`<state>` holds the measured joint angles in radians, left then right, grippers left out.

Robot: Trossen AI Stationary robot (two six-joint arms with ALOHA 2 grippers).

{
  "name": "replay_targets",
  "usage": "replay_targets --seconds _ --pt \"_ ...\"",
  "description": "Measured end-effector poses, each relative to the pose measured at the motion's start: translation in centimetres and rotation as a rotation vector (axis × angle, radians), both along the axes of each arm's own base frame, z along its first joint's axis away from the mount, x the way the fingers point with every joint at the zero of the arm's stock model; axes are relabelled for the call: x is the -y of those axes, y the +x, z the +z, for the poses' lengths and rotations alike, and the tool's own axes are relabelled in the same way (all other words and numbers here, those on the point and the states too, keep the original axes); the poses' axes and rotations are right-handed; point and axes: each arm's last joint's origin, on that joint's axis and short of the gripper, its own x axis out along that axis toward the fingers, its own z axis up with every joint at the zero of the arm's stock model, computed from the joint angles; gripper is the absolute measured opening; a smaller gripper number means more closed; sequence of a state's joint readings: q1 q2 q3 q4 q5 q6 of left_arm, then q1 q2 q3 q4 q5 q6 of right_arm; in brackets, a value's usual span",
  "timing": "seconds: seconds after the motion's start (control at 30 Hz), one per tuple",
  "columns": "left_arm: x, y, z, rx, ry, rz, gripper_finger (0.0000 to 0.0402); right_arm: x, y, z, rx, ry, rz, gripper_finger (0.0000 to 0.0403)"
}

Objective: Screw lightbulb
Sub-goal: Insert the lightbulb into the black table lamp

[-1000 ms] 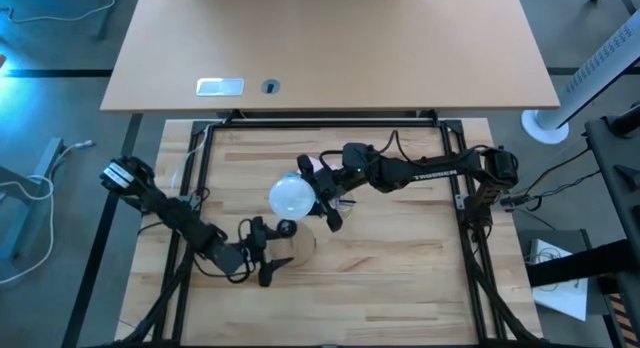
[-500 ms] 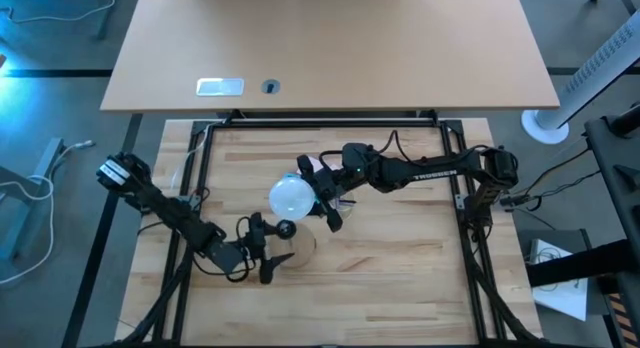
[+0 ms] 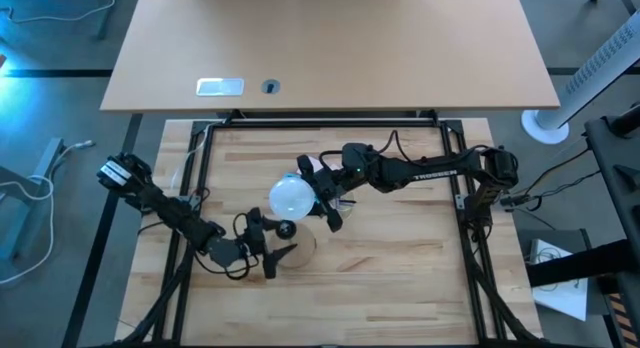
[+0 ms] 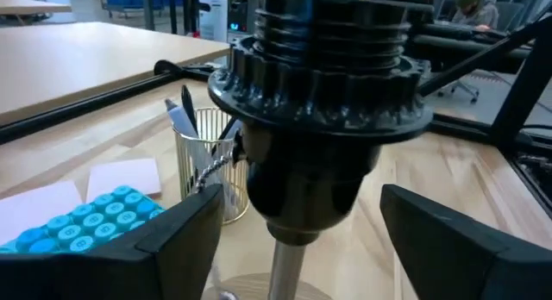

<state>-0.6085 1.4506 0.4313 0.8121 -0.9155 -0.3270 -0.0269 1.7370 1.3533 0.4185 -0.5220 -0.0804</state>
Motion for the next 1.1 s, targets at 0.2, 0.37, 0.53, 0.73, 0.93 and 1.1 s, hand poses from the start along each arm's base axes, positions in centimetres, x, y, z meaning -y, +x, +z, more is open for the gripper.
replay_targets --seconds 0.2,0.37,0.53,0.73,0.93,1.1 --pt "0.5 0.4 0.9 0.025 -0.008 -0.036 0.0246 0.0 0.0 0.0 -0.005 0.000 0.000 0.0156" --pt "0.7 0.7 1.3 0.028 0.013 -0.047 0.0196 0.0 0.0 -0.1 -0.011 -0.002 0.000 0.0156" --pt "0.7 0.6 1.2 0.023 0.019 -0.043 0.0156 0.0 0.0 -0.1 -0.012 -0.002 0.000 0.0156" --pt "-0.1 1.1 1.1 0.020 0.014 -0.064 0.0139 0.0 0.0 -0.1 -0.011 -0.004 0.002 0.0156" --pt "-2.0 2.9 1.9 0.050 0.023 -0.263 0.0139 -0.3 -0.6 0.6 0.002 -0.005 0.124 0.0156" --pt "-4.8 4.5 2.6 0.071 0.031 -0.378 0.0139 -0.8 -1.6 1.7 0.030 -0.013 0.260 0.0156"
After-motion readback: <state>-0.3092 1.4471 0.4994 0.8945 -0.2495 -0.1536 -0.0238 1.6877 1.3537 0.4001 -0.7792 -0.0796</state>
